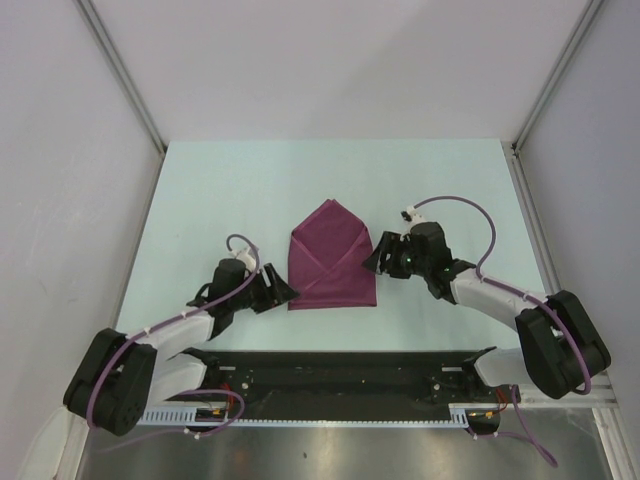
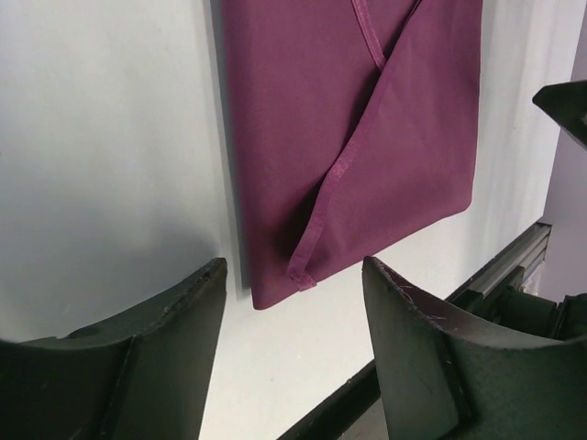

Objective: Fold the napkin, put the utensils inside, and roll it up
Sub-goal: Roll the napkin with the utensil

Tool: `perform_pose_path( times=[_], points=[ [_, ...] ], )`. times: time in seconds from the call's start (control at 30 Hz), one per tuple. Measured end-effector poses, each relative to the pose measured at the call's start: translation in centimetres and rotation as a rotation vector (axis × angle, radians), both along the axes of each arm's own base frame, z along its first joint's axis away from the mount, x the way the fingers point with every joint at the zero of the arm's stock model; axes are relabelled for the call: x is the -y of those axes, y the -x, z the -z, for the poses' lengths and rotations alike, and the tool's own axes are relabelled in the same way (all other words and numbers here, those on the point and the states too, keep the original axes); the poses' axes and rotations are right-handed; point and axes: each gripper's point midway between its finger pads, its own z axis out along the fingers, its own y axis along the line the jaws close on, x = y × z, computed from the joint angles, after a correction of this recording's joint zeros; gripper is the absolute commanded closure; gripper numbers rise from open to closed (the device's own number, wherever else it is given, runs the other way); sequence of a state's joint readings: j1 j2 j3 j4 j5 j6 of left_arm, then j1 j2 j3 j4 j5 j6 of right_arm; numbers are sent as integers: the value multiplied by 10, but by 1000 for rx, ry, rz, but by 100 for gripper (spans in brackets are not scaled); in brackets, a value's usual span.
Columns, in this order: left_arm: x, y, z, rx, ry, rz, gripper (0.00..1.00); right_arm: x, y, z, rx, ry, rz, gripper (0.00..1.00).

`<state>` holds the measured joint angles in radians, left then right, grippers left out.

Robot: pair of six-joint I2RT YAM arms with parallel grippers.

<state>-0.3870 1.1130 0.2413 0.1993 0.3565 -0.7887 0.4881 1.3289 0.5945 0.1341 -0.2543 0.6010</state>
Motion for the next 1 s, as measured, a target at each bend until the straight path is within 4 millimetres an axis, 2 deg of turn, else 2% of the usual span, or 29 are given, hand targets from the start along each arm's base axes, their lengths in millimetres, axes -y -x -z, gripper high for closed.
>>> perform_pose_path(
  times=[0.23,0.33,0.37,0.43,0.57,0.77,0.9,1.0],
  points=[
    [7,5,5,-21,57,11,44,-15,10,-3,29,1,-85,35],
    [10,6,8,-40,75,19,57,-24,16,-7,50,16,-134,36],
    [11,7,10,-52,77,20,65,-27,16,-9,62,21,-149,36],
    [11,8,13,-64,78,22,71,-33,18,-13,83,28,-177,35],
    [10,12,19,-96,59,30,98,-46,25,-20,140,64,-255,35],
    [9,6,13,-104,3,60,100,-83,57,-11,260,245,-457,31],
    [12,-4,2,-93,-21,92,100,-104,83,12,390,449,-567,29],
    [15,-8,-1,-104,-23,117,100,-109,93,33,455,581,-619,29]
  ],
)
